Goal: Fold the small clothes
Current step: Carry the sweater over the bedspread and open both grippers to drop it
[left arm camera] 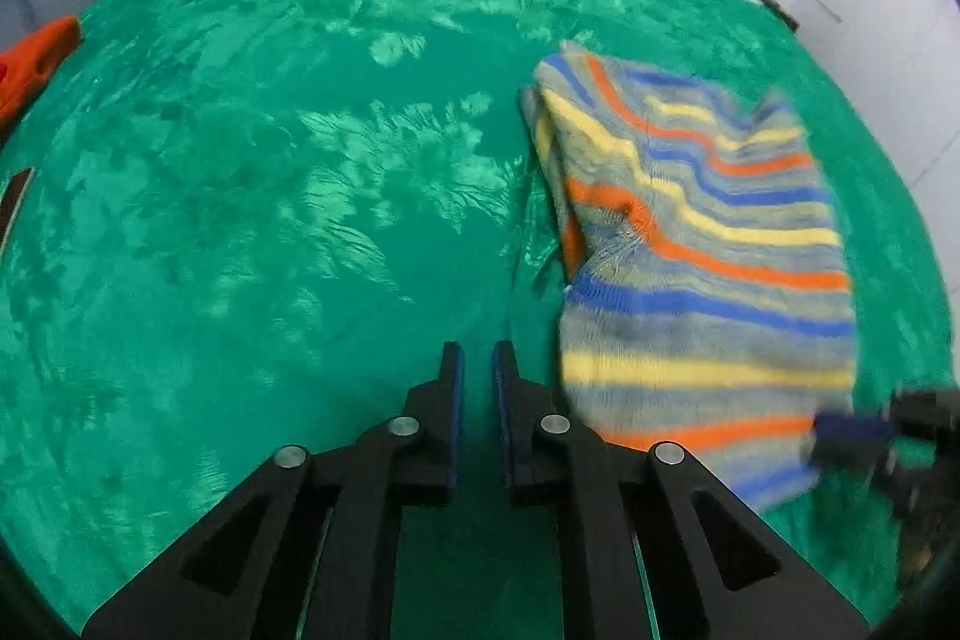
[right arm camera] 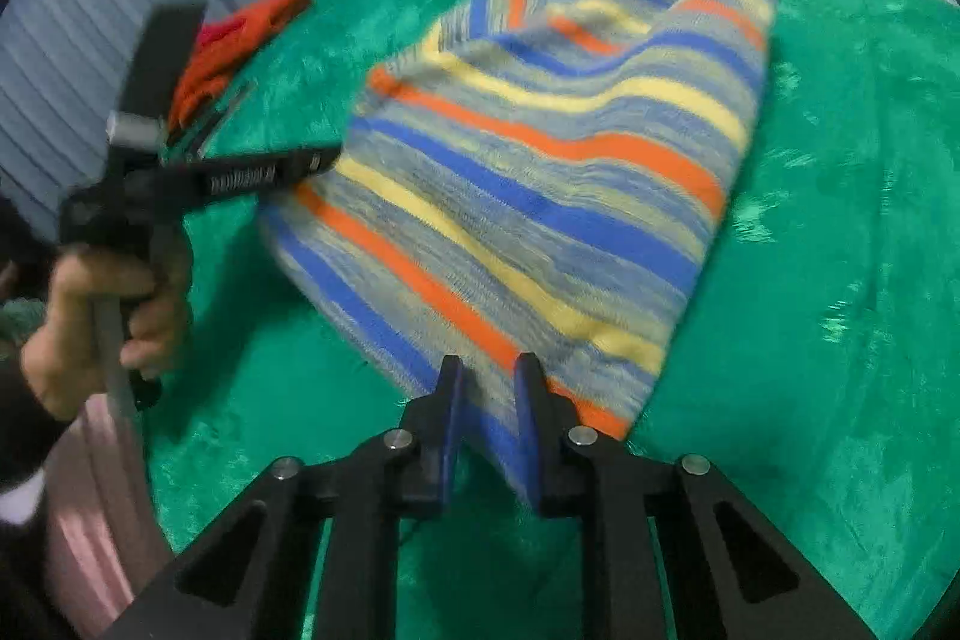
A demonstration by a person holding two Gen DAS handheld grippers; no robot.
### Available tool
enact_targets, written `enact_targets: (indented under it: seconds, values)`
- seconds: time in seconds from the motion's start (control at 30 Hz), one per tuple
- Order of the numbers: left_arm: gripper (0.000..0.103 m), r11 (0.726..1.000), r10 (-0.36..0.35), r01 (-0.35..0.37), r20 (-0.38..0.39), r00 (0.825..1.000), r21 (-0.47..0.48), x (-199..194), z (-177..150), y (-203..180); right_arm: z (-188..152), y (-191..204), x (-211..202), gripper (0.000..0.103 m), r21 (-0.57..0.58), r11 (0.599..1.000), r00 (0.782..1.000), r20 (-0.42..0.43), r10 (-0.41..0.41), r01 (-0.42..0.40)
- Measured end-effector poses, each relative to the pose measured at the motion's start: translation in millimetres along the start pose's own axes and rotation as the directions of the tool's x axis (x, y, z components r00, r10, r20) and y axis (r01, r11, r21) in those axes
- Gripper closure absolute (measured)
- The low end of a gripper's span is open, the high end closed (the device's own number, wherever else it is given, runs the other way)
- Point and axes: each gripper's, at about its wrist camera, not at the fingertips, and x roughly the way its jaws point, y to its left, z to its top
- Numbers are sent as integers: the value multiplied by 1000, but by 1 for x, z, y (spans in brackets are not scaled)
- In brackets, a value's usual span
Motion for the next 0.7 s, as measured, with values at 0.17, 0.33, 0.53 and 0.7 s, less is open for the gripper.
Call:
enact_targets:
  seconds: [0.17,0.33,0.53,0.7]
  values:
    - [63,987,-151,144,103,983,76,-25,38,-18,48,-24,-46,85,24,1000,990,138,-14,11]
    - [82,977,-108,100,34,994,187,41,77,-57,114,-63,-22,85,49,997,987,147,-66,59]
    - [68,996,-43,41,29,999,83,68,89,-27,134,-117,30,88,179,976,985,97,-145,126]
    - [62,993,-110,107,80,991,50,14,60,-7,106,-87,-22,86,166,977,967,195,-165,133]
